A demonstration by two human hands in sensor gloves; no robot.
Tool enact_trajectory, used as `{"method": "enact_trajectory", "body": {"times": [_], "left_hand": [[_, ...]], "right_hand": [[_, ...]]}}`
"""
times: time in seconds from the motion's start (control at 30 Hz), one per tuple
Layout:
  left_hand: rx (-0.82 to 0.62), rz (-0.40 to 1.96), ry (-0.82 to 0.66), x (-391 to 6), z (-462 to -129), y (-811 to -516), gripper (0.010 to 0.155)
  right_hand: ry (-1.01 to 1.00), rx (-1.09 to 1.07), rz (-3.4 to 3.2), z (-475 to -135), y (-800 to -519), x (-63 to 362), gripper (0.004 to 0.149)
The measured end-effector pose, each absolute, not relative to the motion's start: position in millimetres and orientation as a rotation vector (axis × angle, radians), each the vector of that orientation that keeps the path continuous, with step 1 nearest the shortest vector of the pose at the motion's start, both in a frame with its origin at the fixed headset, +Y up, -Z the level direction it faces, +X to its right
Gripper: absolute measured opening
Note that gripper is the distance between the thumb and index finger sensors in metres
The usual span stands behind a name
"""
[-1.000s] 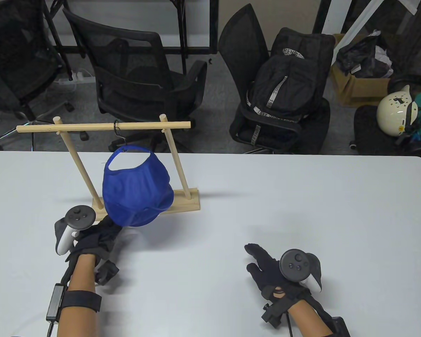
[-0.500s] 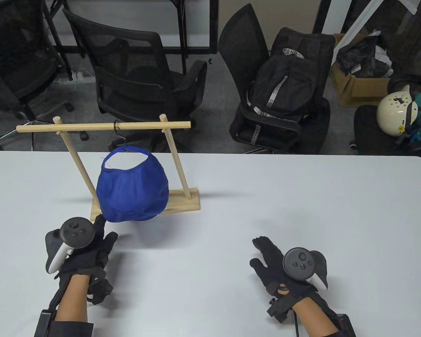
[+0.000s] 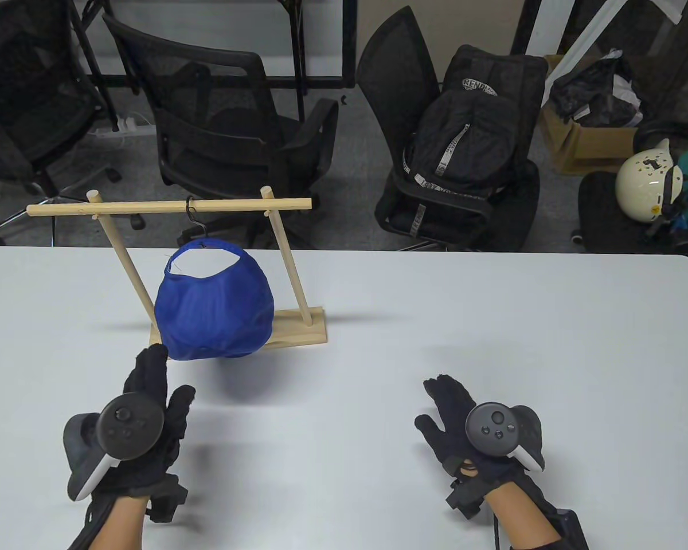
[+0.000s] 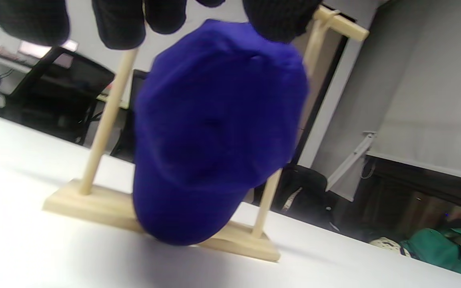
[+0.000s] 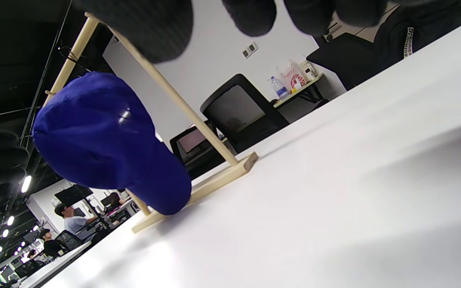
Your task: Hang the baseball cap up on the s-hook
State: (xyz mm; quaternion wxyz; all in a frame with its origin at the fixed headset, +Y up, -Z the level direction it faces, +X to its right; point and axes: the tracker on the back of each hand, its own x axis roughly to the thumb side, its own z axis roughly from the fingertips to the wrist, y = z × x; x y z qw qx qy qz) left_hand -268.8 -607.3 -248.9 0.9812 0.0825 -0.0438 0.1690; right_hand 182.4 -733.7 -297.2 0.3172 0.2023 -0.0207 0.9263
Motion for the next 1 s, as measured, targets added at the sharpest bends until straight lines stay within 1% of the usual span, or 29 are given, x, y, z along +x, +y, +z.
{"method": "enact_trajectory", "body": {"times": [0.1,0.2,0.33,0.43,0.67,0.9,1.0], "left_hand": [[0.196,0.280,-0.140,-247.4,-241.2,-602.3,0.080],[0.226,0.229,-0.186,-227.2,-235.1,-604.3,0.081],[0.253,0.159,-0.238,-203.3,-228.8,-614.9,0.081],[0.246,0.130,-0.270,-191.4,-227.4,-625.1,0.082],[0.235,0.092,-0.321,-179.2,-232.3,-654.1,0.081],[0.137,0.023,-0.338,-178.4,-240.3,-683.9,0.084],[0.092,0.000,-0.350,-178.8,-242.4,-696.7,0.085]], "right_hand": [[-0.052,0.527,2.459,-295.6,-733.6,181.0,0.072],[-0.045,0.512,2.487,-293.1,-732.4,180.6,0.073],[-0.054,0.495,2.521,-289.2,-728.8,181.5,0.075],[-0.045,0.482,2.547,-288.3,-728.0,182.8,0.076],[-0.022,0.430,2.617,-290.4,-728.0,190.0,0.079],[0.011,0.378,2.679,-293.2,-733.0,197.5,0.082],[0.066,0.366,2.728,-293.7,-735.4,197.5,0.084]]}}
